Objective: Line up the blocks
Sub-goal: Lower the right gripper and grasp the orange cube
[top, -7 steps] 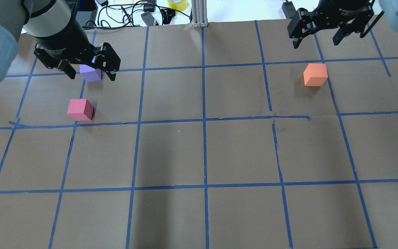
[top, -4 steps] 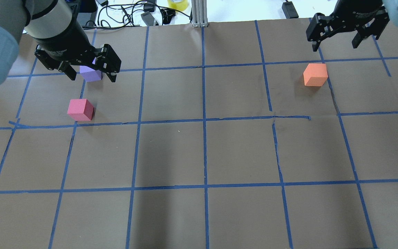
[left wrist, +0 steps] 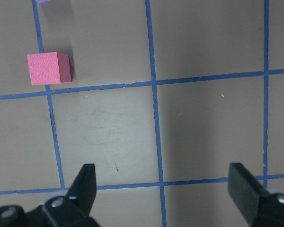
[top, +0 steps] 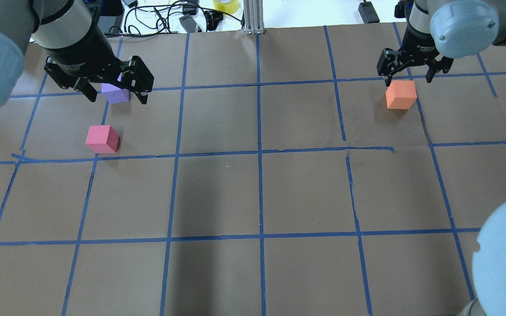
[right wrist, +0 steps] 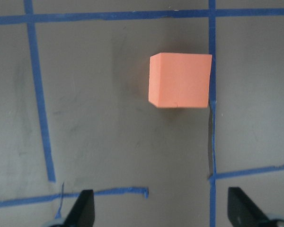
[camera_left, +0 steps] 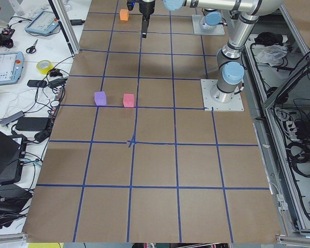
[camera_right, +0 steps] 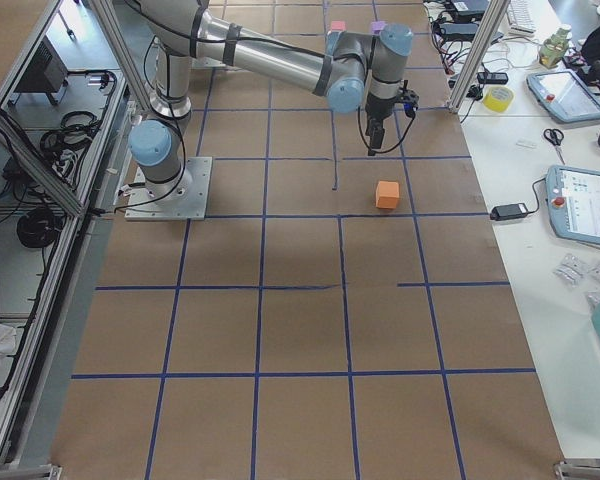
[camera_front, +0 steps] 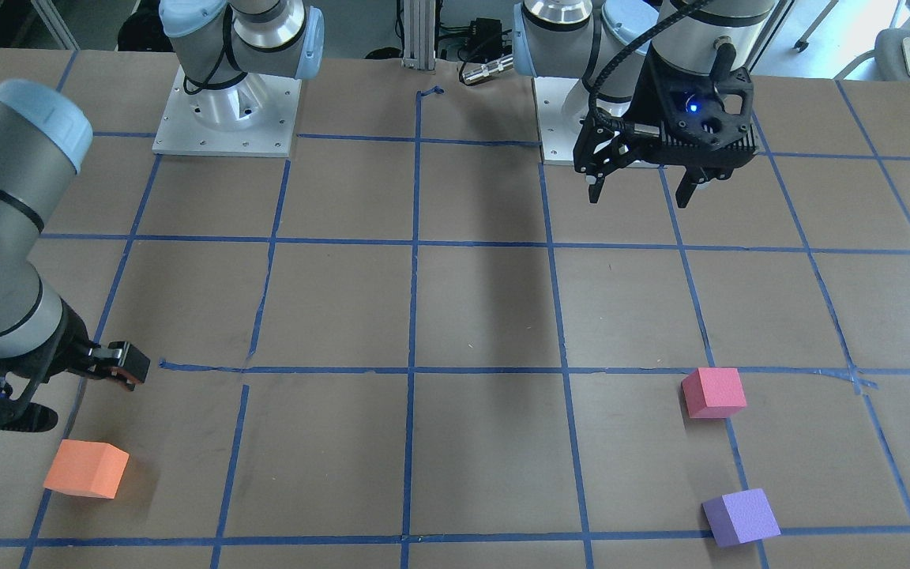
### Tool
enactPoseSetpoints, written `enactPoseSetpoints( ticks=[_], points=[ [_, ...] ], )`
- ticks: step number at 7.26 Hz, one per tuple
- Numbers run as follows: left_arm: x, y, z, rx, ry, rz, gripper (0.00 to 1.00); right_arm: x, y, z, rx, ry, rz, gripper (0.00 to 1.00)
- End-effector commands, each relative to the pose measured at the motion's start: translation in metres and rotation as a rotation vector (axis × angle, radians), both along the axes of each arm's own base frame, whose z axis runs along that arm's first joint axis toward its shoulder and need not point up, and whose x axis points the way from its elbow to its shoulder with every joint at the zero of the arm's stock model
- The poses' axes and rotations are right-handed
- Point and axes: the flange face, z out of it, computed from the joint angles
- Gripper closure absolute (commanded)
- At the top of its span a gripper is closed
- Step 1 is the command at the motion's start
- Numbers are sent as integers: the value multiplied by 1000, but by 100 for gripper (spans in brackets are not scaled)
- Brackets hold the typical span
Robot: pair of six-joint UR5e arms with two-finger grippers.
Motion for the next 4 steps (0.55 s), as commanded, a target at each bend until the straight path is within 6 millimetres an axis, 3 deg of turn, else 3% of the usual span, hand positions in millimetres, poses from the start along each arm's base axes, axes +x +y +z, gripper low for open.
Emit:
enactPoseSetpoints(
  ticks=[1, 2, 4],
  points=[
    [2, -2, -2, 4, 1, 2, 0, -45, -29, -46, -44, -1, -21, 0],
    [2, -2, -2, 4, 1, 4, 0, -63, -36, -59, -50, -2, -41, 0],
    [2, -2, -4, 8, 1, 4, 0, -70, -52, -87, -95, -64, -46, 3]
  ],
)
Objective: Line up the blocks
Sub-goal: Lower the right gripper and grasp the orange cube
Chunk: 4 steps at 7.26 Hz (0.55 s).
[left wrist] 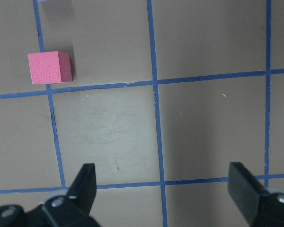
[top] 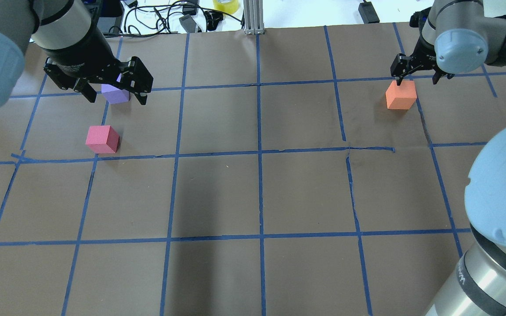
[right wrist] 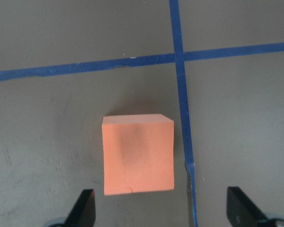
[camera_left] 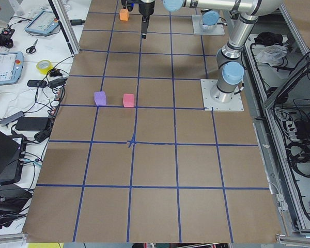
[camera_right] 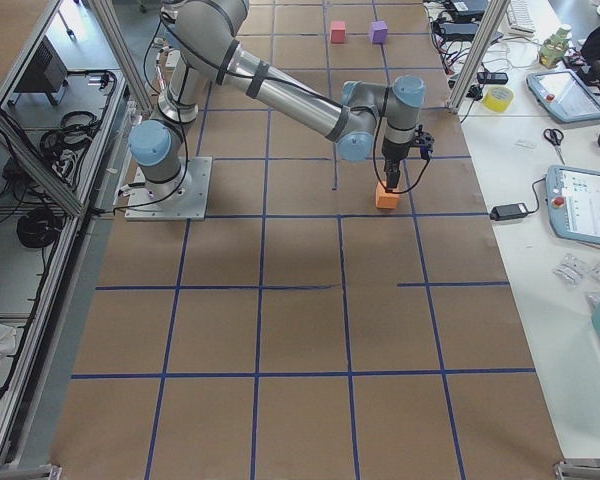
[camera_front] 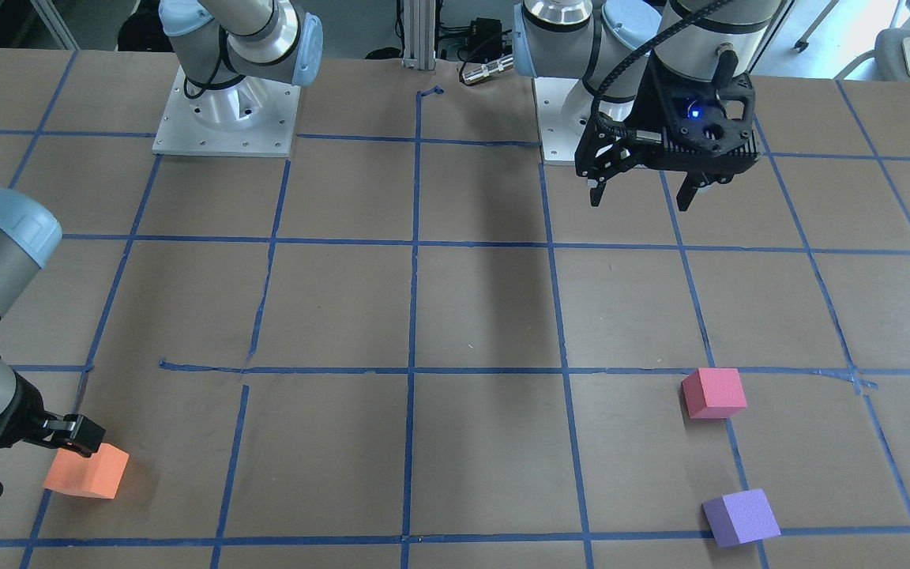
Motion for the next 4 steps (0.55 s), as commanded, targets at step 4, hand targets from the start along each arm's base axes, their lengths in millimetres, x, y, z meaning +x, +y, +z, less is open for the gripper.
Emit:
enactPoseSetpoints(
  ticks=[4],
  points=[
    [0, 2, -4, 7, 0, 2, 0, -6, -18, -54, 16, -74, -1, 3]
  ],
)
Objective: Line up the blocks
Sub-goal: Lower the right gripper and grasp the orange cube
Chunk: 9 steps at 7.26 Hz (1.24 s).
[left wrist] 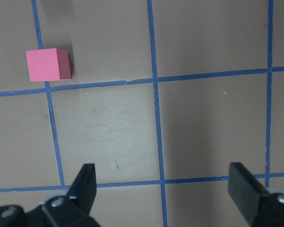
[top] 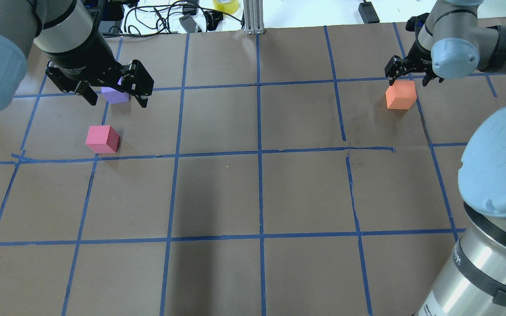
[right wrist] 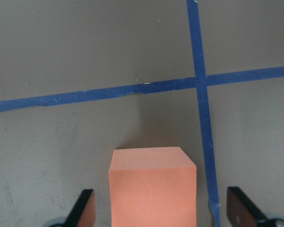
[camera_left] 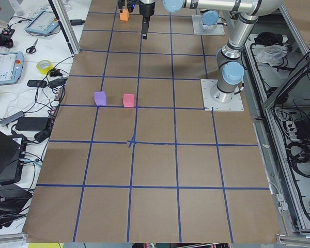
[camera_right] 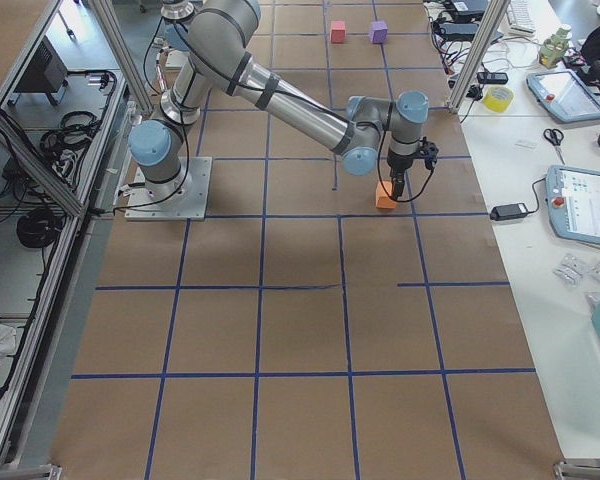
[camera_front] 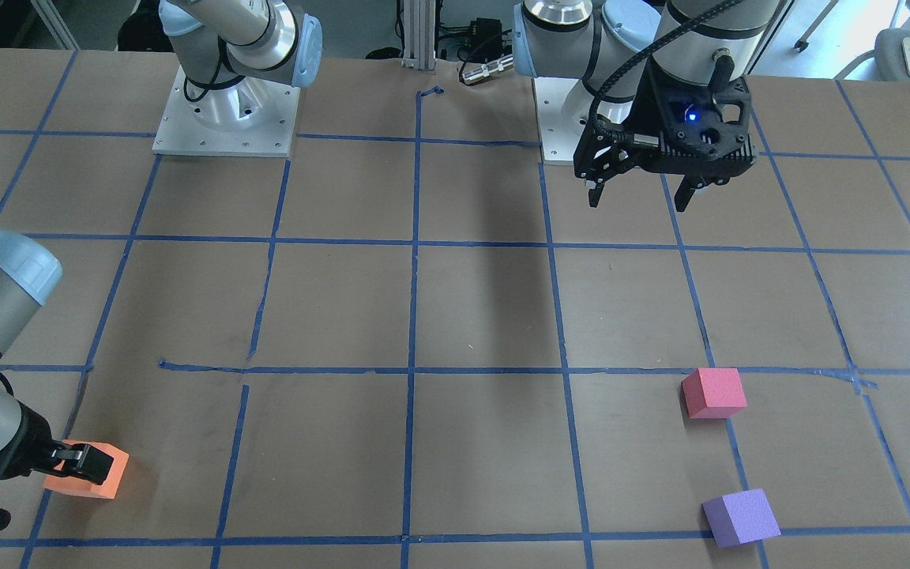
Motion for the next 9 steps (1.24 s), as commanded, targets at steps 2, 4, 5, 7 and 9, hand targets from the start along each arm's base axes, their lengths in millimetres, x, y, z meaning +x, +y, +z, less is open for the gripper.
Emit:
enactPoseSetpoints(
  ticks=[2, 4, 5, 7, 9],
  points=[
    [0, 0, 0, -1, 2, 0, 0, 0, 0, -23, 42, -9, 0, 4],
    [0, 0, -1, 2, 0, 0, 0, -1, 0, -22, 40, -6, 0, 32],
    [0, 0, 0, -1, 0, 0, 0, 0, 0, -22, 39, -8, -3, 46],
    [1, 0, 0, -1, 0, 1, 0, 0, 0, -21, 40, -5, 0, 65],
    [2, -1, 0, -2, 0, 0, 0, 17, -7, -5, 7, 6, 28, 67]
  ],
)
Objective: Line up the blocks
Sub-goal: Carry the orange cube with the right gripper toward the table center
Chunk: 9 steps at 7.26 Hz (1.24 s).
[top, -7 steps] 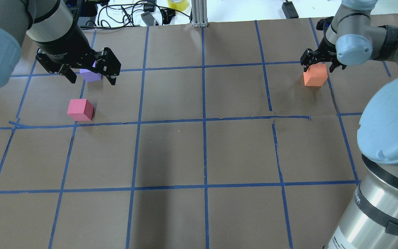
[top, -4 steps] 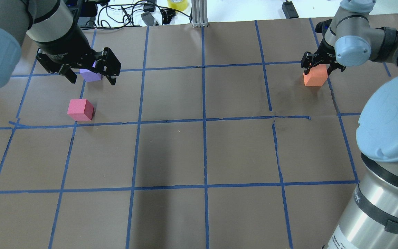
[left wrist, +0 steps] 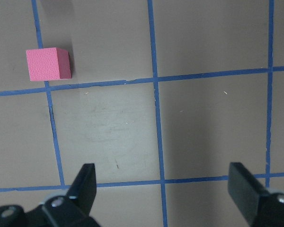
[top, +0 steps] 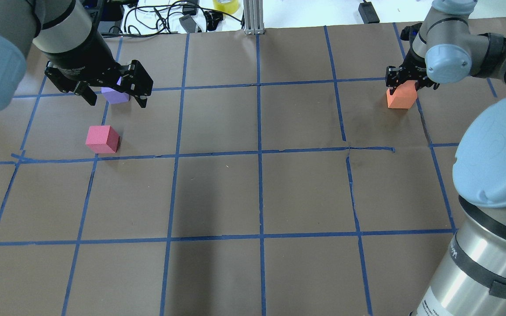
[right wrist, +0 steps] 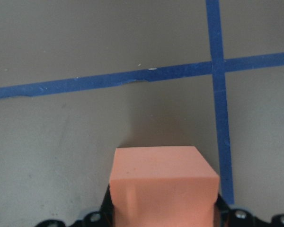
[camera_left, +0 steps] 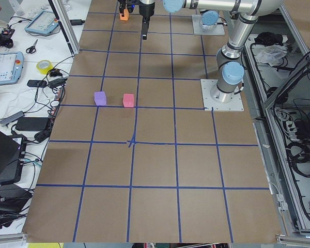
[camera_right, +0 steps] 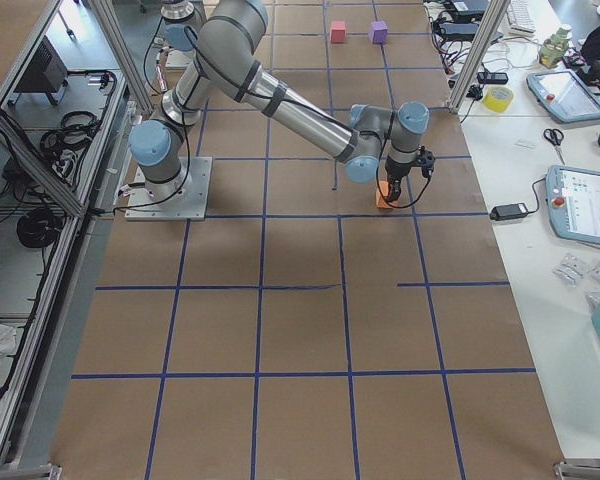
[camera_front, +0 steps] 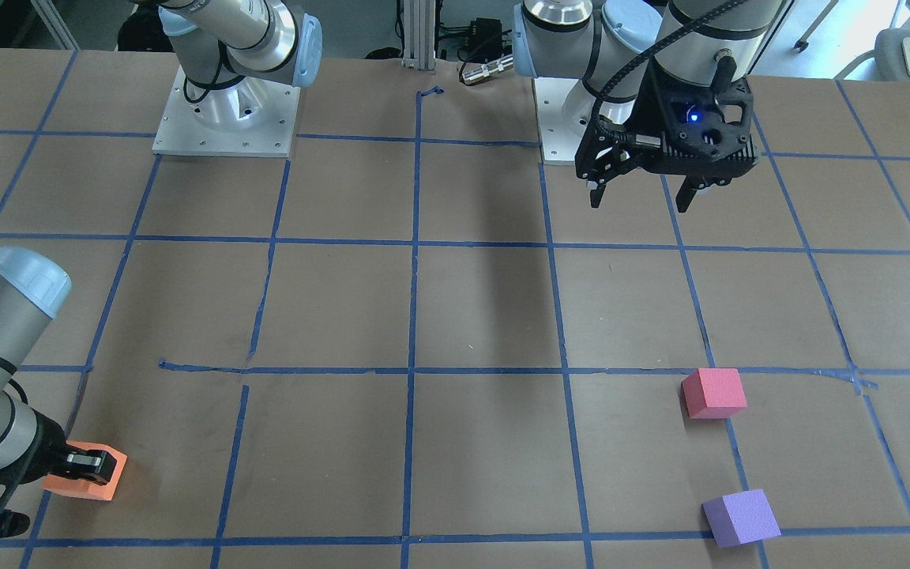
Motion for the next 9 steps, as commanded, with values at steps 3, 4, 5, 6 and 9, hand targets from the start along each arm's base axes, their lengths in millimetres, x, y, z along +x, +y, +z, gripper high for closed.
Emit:
enactPoseSetpoints(
  ticks=[3, 4, 5, 6, 9],
  points=[
    [1, 0, 0, 1, -6, -12, 0, 121, -12, 21, -50, 1, 169, 66],
    [2, -1, 2, -11, -7, -11, 0, 153, -15, 18, -50, -2, 217, 66],
    [3, -3, 4, -30, -7, -8, 0, 209, -17, 16, -66, -3, 282, 66],
    [12, -6, 4, -33, -7, 9, 0, 257, -19, 9, -72, -18, 333, 66],
    [20, -8, 7, -50, -10, 25, 0, 366, -2, 22, -112, -61, 369, 65]
  ],
)
